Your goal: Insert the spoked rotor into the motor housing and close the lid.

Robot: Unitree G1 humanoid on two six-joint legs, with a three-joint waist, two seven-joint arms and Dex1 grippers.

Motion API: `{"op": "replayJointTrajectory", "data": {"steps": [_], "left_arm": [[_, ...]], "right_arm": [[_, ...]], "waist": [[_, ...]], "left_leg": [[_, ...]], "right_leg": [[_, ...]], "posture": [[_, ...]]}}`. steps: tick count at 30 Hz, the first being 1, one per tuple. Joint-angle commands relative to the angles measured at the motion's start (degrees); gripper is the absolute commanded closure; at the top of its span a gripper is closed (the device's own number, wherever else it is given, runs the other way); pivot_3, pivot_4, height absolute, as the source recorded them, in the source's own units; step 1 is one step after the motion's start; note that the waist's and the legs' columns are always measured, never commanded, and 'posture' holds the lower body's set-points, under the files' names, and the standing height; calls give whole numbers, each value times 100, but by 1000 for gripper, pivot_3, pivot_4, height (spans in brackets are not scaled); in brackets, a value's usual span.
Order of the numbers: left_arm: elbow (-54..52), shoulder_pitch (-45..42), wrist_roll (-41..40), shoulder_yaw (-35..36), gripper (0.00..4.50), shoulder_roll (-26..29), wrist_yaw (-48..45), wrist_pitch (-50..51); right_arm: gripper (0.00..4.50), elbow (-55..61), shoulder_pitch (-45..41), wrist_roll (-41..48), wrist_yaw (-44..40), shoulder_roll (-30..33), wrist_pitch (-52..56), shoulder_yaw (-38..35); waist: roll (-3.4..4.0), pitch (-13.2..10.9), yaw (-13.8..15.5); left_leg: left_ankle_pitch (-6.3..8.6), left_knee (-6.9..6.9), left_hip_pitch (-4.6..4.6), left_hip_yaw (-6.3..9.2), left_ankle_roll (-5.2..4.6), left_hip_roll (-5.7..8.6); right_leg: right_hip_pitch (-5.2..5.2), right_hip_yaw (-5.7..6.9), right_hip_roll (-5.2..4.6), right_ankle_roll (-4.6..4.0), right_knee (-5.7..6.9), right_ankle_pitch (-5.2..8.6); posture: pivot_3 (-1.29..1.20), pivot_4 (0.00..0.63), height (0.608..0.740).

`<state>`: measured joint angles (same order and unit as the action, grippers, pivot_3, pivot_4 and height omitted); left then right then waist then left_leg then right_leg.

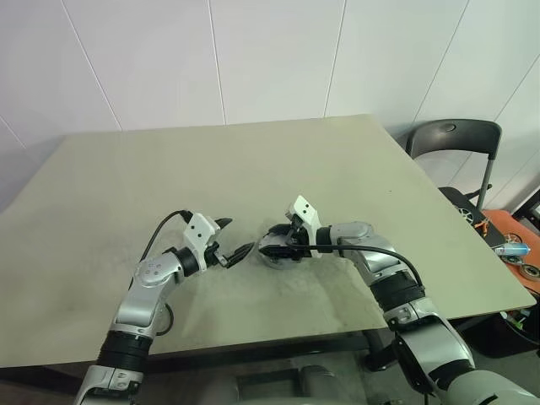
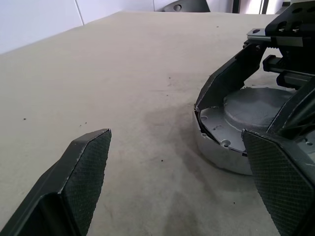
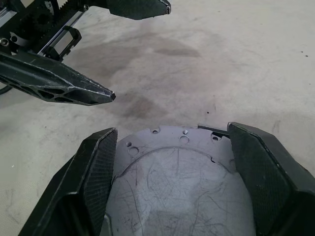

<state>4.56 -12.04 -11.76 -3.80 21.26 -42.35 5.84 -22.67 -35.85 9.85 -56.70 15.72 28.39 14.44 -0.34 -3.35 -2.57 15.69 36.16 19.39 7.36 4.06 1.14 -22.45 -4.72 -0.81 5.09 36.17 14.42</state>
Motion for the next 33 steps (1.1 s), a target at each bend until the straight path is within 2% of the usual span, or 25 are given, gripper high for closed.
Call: {"op": "replayJointTrajectory", "data": {"steps": [1,30,33], "left_arm": [[-118,-34,16,-13,0,25,-2,-21],[-160,-41,-25,-7,0,-41,-57,98],[-148,-40,-28,-1,0,-42,-58,88]], "right_arm": [[1238,54,83,87,-27,-79,142,0],[1238,268,-116,154,-157,-14,249,-119],[1238,72,-221,94,171,-138,102,-261]], "waist": [[0,0,-2],[2,-1,0],[2,-1,-3]], "left_leg": [[0,0,0,0,0,0],[0,-4,6,0,0,0],[0,-3,7,0,0,0]], "right_leg": [[0,0,0,0,0,0],[-9,0,0,1,0,-1],[-9,0,0,1,0,-1]], "posture": [[0,0,740],[0,0,740],[0,0,740]]}}
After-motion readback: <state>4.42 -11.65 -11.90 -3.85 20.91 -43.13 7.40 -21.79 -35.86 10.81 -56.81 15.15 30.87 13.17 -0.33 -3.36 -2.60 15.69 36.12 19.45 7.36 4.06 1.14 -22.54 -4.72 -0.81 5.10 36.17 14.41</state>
